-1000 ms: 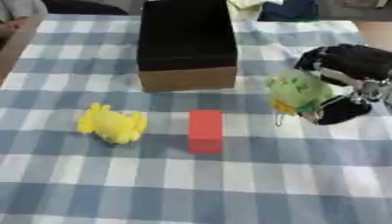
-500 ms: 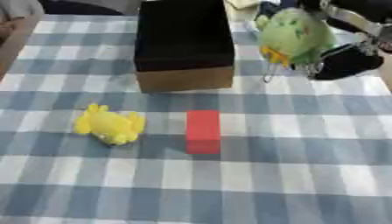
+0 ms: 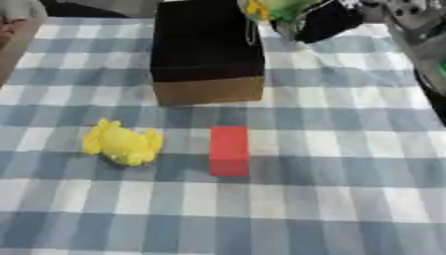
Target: Pick up objects on the table and place them in the box.
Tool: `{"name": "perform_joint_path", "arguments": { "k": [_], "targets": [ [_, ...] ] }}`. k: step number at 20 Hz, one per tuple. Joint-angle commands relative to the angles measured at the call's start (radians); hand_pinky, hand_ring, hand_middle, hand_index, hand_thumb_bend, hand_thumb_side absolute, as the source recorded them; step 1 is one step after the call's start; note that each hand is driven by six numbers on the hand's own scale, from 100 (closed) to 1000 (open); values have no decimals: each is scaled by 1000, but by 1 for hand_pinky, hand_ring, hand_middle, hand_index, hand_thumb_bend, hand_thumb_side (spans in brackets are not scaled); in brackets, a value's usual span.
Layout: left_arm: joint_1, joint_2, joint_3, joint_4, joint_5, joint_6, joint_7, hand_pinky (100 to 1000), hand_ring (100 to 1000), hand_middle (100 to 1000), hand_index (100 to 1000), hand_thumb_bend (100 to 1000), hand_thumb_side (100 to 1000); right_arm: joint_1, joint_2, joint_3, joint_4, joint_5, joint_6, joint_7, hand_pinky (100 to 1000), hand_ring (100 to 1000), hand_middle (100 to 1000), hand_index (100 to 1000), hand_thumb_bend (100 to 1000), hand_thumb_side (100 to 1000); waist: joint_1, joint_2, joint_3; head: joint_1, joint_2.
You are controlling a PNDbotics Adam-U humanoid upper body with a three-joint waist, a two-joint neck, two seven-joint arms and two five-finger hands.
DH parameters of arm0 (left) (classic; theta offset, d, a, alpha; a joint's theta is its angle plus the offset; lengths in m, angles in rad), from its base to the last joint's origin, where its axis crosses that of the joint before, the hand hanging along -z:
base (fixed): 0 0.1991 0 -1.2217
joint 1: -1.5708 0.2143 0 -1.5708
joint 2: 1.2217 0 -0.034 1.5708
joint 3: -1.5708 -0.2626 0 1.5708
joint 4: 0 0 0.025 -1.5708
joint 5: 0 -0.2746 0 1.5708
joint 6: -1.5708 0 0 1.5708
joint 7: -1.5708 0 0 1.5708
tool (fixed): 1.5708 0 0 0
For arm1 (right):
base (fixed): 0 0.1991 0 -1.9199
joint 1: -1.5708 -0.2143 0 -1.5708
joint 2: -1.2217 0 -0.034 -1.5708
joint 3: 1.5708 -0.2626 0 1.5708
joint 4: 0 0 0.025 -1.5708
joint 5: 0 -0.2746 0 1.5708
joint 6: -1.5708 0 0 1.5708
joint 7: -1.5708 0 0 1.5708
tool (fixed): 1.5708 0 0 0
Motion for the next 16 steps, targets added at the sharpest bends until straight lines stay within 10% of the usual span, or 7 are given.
{"name": "perform_joint_path", "arguments": {
  "k": [1,16],
  "targets": [
    [-24,34,-4,-15,-5,-4,-16,580,746,675,833,100,991,-48,61,-28,95,50,-4,-54,871,861,749,757,100,405,2,-18,8,-12,-15],
    [-72,18,-29,-15,10,-34,-46,581,745,675,832,100,991,-112,281,-152,542,284,5,-298,879,872,758,765,100,425,-8,-3,63,-70,-33]
  ]
}}
